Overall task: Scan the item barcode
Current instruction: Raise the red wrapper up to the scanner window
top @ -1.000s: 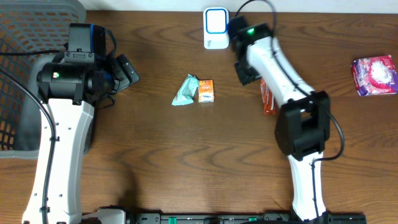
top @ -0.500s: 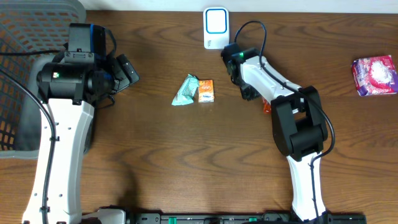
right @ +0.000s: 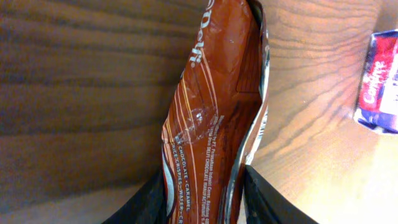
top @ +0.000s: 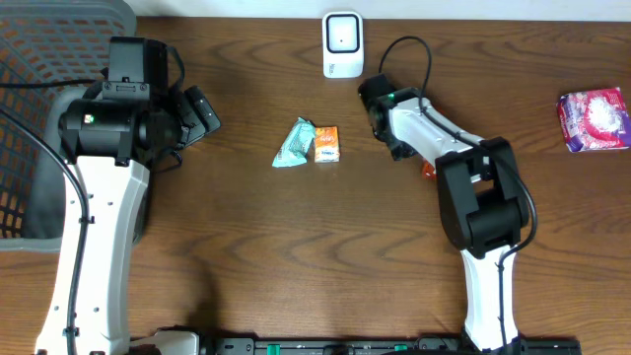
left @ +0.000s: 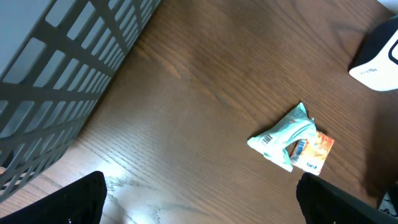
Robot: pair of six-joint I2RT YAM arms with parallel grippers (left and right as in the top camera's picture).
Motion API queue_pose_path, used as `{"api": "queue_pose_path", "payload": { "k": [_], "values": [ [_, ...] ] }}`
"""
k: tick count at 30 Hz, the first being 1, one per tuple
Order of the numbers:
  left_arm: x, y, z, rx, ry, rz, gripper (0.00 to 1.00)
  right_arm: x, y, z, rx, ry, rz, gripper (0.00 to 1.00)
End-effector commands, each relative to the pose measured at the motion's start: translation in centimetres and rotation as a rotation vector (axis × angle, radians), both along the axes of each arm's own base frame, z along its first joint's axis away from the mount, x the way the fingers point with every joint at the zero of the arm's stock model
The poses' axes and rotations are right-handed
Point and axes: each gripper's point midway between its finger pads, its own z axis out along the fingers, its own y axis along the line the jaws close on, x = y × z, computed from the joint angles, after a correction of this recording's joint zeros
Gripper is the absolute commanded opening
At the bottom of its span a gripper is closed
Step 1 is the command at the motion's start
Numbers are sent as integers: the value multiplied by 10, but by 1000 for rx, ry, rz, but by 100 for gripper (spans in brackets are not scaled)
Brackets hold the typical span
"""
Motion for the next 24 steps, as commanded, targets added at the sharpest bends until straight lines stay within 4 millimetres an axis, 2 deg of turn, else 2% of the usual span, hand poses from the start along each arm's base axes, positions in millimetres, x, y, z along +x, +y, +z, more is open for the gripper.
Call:
{"api": "queue_pose_path", "payload": {
  "k": [1,4,6,9,12,16,20,22,23,24],
  "values": [
    [0,2,2,13,-2,-6,98,-32,15,-57,202,184,-14,34],
    [0,2,2,13,-2,-6,98,-36,18,-61,276,213,-34,20],
    [0,2,2,13,-2,-6,98,-40,23,-63,341,247,-36,4],
    [0,2,2,14,-2,-6,98,-39,36,-60,484,286,-43,1],
    [0,2,2,13,-2,-6,98,-29,54,-45,645,303,-28,1],
    [0,2,2,13,-2,-6,98,-2,90,2,939,285,43,1],
    [0,2,2,14,-2,-6,98,27,125,70,1203,213,153,1],
    [0,2,2,13,-2,-6,98,39,138,99,1284,167,210,1],
    [0,2,2,13,-2,-6,98,48,147,122,1341,126,264,1],
    [0,2,2,13,-2,-6,98,52,153,133,1373,105,298,1]
  ]
}}
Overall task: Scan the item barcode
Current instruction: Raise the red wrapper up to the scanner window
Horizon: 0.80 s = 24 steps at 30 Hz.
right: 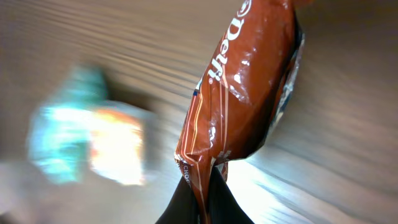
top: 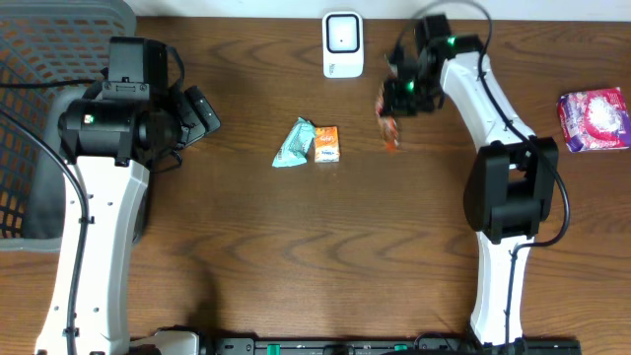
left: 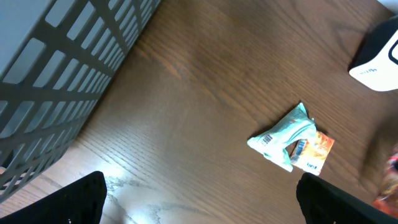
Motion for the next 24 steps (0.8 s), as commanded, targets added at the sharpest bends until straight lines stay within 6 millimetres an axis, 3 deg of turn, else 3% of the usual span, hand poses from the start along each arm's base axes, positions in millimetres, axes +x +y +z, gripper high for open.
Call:
{"api": "queue_pose_path", "payload": {
  "k": [1,6,8,12,15,18,21,24],
  "values": [
    [0,2,2,14,-2,-6,98,16,49,74,336,-131,116,1],
    [0,2,2,14,-2,-6,98,37,93,124,622,-286,210,1],
    [0,2,2,14,-2,-6,98,49,103,132,674,-319,202,1],
    [0,2,2,14,-2,-6,98,74,117,134,748,-349,145,1],
    [0,2,2,14,-2,-6,98,91,123,125,804,-331,90,1],
    [0,2,2,14,-2,-6,98,102,123,112,830,-320,58,1],
    [0,2,2,14,-2,-6,98,109,109,104,808,-338,40,1],
    [0,2,2,14,-2,-6,98,116,88,120,802,-392,33,1]
  ]
}}
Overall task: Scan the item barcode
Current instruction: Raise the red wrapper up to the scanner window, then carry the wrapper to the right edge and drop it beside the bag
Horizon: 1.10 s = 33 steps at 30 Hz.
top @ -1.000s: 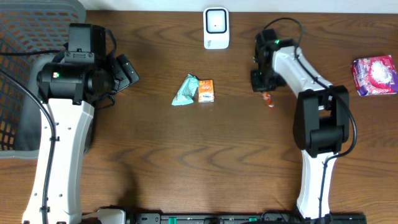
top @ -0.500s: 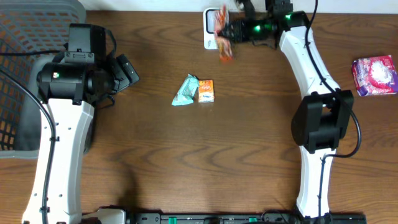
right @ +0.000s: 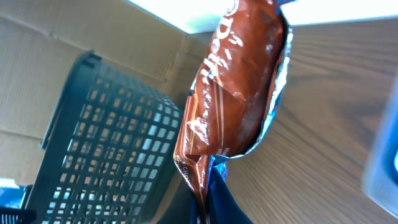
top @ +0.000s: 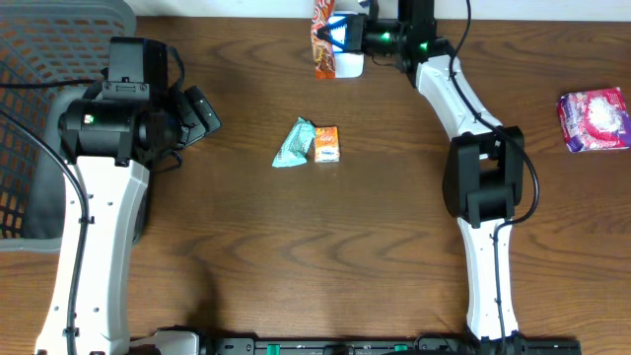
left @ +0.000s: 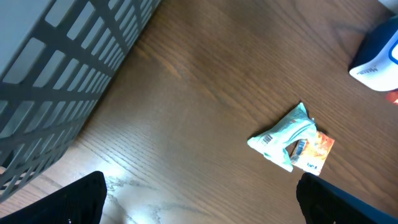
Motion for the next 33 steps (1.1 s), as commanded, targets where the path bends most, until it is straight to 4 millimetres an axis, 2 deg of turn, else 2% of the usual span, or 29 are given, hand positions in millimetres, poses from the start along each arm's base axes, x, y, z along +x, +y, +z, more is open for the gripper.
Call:
{"api": "queue_pose_path", "payload": {
  "k": [1,4,7,9,11,13,17,19,21,24,25,30,33],
  "values": [
    [0,2,2,14,-2,-6,98,10,-37,33,21,-40,-46,1],
    [0,2,2,13,-2,-6,98,15,-71,49,-36,-62,-125,1],
    [0,2,2,14,-2,-6,98,18,-120,43,-199,-33,-271,1],
    [0,2,2,13,-2,-6,98,15,-170,23,-410,38,-426,1],
    [0,2,2,14,-2,-6,98,3,-228,2,-667,101,-558,1],
    [0,2,2,14,-2,-6,98,-13,-268,-13,-856,140,-601,1],
    [0,2,2,14,-2,-6,98,-52,-340,-43,-1181,249,-580,1],
    [0,2,2,13,-2,-6,98,-64,-365,-54,-1259,306,-583,1],
    [0,2,2,14,-2,-6,98,-73,-378,-63,-1286,348,-578,2],
    [0,2,2,14,-2,-6,98,-84,-397,-74,-1288,408,-587,19],
    [0,2,2,14,-2,-6,98,-87,-402,-76,-1289,424,-593,20],
    [0,2,2,13,-2,-6,98,-109,-434,-73,-1318,556,-718,28],
    [0,2,2,14,-2,-6,98,-124,-437,-63,-1294,598,-714,29]
  ]
}}
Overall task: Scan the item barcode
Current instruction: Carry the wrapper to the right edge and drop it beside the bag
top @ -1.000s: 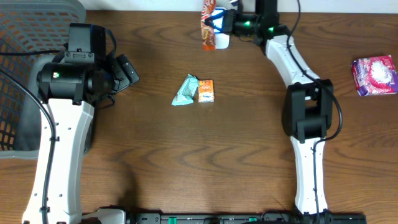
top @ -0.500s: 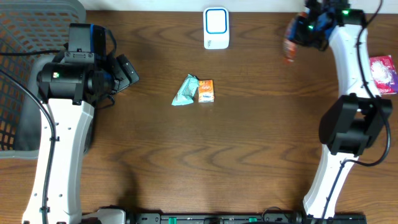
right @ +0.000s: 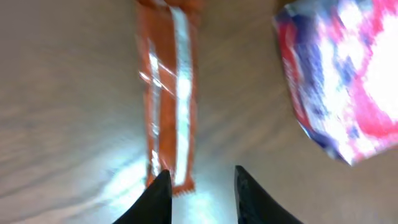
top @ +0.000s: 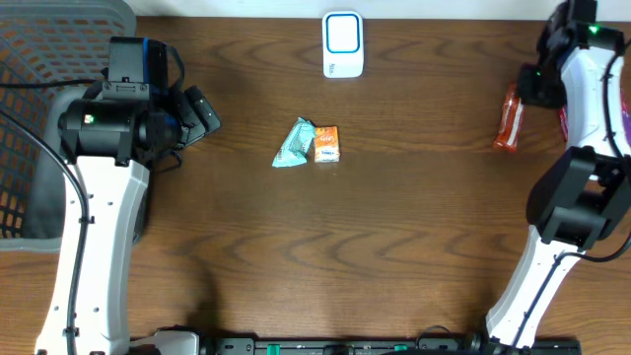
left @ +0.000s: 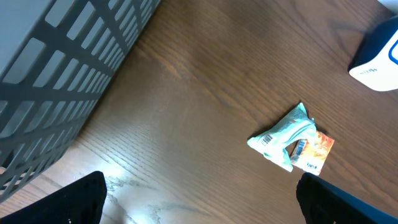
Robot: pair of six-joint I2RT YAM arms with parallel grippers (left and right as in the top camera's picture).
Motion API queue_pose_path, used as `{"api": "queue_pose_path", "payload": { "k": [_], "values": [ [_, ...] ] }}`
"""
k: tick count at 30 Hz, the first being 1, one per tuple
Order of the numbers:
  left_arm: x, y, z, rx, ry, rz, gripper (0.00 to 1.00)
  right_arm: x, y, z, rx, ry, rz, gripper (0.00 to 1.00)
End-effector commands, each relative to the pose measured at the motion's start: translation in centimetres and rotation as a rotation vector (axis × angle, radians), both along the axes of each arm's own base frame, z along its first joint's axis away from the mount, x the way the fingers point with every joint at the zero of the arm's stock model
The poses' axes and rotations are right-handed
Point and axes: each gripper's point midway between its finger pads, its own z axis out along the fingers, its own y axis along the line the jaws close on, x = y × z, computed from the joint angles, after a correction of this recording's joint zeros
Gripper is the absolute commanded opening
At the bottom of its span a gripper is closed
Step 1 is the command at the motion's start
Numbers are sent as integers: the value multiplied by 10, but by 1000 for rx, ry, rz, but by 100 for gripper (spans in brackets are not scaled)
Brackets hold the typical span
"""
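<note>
The brown-orange snack wrapper [top: 509, 118] lies flat on the table at the far right; in the right wrist view the wrapper [right: 168, 106] is just beyond my fingertips. My right gripper [top: 533, 85] [right: 200, 180] hangs over it, open, with nothing between the fingers. The white scanner [top: 343, 44] [left: 379, 56] stands at the back middle. At the left, beside the basket, my left gripper [top: 202, 113] is open and holds nothing.
A teal packet [top: 294, 144] [left: 280, 138] and a small orange packet [top: 327, 144] [left: 314, 152] lie mid-table. A pink-and-purple packet [right: 336, 81] lies right of the wrapper. A dark mesh basket [top: 39, 118] [left: 56, 81] fills the left edge.
My right gripper held the wrapper up beside the scanner at the back. Now the wrapper lies on the table at the far right and the gripper is open over it. The left arm is unchanged.
My right gripper was shut on the wrapper low over the table, right of the two middle packets. Then it held the wrapper raised near the scanner, then right beside the scanner. Now the wrapper lies let go at the far right, next to the pink packet.
</note>
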Motion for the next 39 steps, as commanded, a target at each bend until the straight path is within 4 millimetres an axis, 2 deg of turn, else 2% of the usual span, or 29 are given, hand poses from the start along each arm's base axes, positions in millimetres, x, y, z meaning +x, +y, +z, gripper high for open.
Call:
{"api": "queue_pose_path", "payload": {
  "k": [1,4,6,8,9,11,13,14,15,18,22,28,32,37,39],
  "values": [
    [0,2,2,14,-2,-6,98,-17,-10,16,-8,10,-64,29],
    [0,2,2,14,-2,-6,98,-27,4,41,51,-16,-51,31],
    [0,2,2,14,-2,-6,98,-31,29,67,166,-73,-20,34],
    [0,2,2,14,-2,-6,98,-40,57,102,274,-143,20,38],
    [0,2,2,14,-2,-6,98,-55,82,142,349,-219,62,41],
    [0,2,2,14,-2,-6,98,-67,99,177,395,-296,80,45],
    [0,2,2,14,-2,-6,98,-79,110,203,407,-356,93,49],
    [0,2,2,14,-2,-6,98,-86,115,216,406,-386,91,55],
    [0,2,2,14,-2,-6,98,-93,120,228,407,-414,89,68],
    [0,2,2,14,-2,-6,98,-110,134,253,407,-470,111,75],
    [0,2,2,14,-2,-6,98,-129,154,266,410,-481,169,78],
    [0,2,2,14,-2,-6,98,-149,179,257,415,-393,278,78],
    [0,2,2,14,-2,-6,98,-153,187,255,420,-374,307,78],
    [0,2,2,14,-2,-6,98,-152,188,256,418,-379,314,80],
    [0,2,2,14,-2,-6,98,-150,188,256,418,-381,314,93]
  ]
}}
